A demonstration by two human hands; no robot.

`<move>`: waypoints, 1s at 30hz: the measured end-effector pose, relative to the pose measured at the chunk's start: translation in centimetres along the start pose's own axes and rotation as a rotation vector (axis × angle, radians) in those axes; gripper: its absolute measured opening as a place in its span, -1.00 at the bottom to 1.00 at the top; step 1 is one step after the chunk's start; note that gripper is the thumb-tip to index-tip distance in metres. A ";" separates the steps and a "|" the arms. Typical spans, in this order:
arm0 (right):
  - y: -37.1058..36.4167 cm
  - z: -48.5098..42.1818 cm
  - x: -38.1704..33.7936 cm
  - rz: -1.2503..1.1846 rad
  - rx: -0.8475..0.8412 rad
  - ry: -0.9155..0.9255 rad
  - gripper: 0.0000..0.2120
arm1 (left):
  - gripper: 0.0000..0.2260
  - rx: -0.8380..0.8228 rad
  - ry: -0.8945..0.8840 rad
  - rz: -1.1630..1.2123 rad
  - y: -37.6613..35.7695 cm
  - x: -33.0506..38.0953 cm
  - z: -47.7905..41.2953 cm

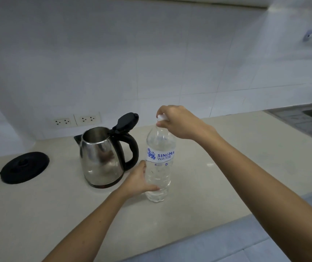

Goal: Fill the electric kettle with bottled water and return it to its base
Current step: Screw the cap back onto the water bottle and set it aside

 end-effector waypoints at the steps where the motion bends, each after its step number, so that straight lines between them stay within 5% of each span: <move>1: 0.5 -0.4 0.5 0.006 -0.003 0.018 -0.72 | -0.24 0.011 0.005 -0.002 -0.3 0.7 -0.8; 16: 10.9 -12.6 15.5 0.084 -0.083 0.149 -0.70 | -0.57 0.265 0.162 0.060 -3.0 10.8 -21.3; 30: 11.3 -21.4 23.7 -0.038 -0.118 0.143 -0.71 | -0.54 0.298 0.189 0.033 -2.0 10.4 -31.4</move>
Point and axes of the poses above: each hand's wrist, its own z-axis away from the middle knuckle, its own y-axis out of the back of the hand, x = y × z, the point moved 8 cm from there along -z, towards the middle knuckle, and after that the axes turned 12 degrees about -z, right-handed, at the moved point
